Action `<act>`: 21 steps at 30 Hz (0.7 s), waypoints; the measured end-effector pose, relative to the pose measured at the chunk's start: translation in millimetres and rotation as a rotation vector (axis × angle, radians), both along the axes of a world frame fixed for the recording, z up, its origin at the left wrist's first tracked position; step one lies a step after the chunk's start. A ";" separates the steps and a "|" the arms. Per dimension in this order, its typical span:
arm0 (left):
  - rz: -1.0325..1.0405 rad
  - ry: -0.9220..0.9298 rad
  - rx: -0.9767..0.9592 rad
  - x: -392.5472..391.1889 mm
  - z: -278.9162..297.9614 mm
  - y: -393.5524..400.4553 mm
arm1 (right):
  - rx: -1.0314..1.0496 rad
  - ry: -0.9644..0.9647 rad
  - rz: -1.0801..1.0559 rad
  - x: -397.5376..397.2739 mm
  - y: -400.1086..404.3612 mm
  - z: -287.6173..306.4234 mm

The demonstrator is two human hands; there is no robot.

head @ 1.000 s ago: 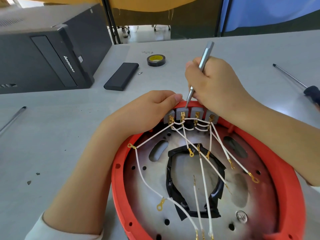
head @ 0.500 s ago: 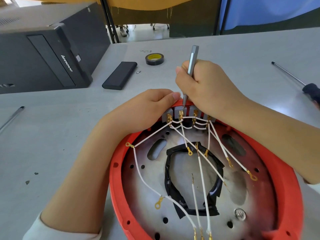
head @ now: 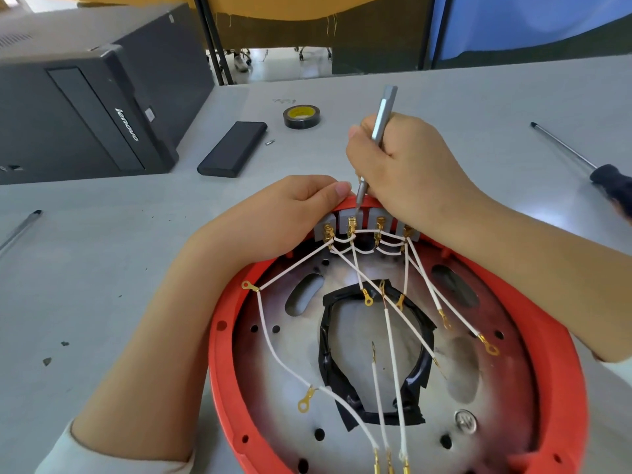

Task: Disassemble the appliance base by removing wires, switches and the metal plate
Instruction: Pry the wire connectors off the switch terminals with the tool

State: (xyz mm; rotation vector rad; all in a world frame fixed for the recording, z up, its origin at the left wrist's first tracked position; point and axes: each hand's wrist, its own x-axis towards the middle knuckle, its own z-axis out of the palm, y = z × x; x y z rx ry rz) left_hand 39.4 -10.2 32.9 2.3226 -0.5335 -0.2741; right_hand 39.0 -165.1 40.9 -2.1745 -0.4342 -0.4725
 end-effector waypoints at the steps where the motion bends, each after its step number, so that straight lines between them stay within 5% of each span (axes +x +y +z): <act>1: 0.000 0.004 0.000 0.3 -0.3 0.1 | -0.021 -0.001 0.001 0.1 0.7 -0.1; 21: 0.005 0.023 -0.011 -0.9 0.5 -1.1 | -0.033 0.021 0.004 1.7 0.6 -0.9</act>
